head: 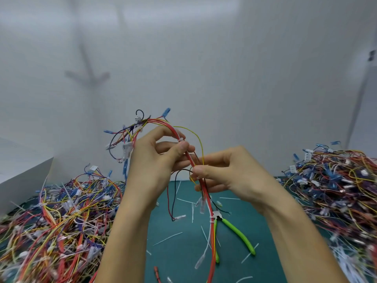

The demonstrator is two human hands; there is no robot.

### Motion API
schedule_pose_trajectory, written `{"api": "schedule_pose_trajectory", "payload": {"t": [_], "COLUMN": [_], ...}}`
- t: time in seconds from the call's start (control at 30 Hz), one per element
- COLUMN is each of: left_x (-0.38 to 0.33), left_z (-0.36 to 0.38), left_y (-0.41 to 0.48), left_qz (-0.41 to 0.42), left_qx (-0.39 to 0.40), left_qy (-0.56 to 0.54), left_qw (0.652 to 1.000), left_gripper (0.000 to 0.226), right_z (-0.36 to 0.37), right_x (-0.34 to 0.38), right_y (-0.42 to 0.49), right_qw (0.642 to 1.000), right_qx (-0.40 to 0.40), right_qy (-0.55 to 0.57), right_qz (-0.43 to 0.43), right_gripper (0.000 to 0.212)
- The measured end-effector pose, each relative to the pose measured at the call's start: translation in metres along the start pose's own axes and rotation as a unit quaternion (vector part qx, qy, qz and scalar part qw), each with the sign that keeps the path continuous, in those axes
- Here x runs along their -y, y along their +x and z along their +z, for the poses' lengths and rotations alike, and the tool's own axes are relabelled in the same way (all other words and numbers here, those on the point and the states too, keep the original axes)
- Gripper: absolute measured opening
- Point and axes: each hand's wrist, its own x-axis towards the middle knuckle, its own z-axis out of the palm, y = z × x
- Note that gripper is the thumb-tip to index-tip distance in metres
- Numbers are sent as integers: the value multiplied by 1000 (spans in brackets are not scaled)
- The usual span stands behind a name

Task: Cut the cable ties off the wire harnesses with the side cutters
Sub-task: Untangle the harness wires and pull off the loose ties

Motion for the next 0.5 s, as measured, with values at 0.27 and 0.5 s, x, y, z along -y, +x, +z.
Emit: {"api": "schedule_pose_trajectory", "payload": {"t": [0.27, 0.5], "left_x": [1, 3], "left_z": [1, -11], "left_y": [2, -1], "left_qz": [27, -94], "left_qx": [-40, 116], "left_qy": [20, 133], "left_qw": [999, 980], "left_gripper": [6, 16], "right_z": [3, -6], "right_x": [2, 6], "right_y": [-1, -2], "right_qw": [993, 978], "right_qx": [-53, -126], "right_qy": [101, 158], "right_qz": [-23, -53], "right_gripper": [9, 9]}}
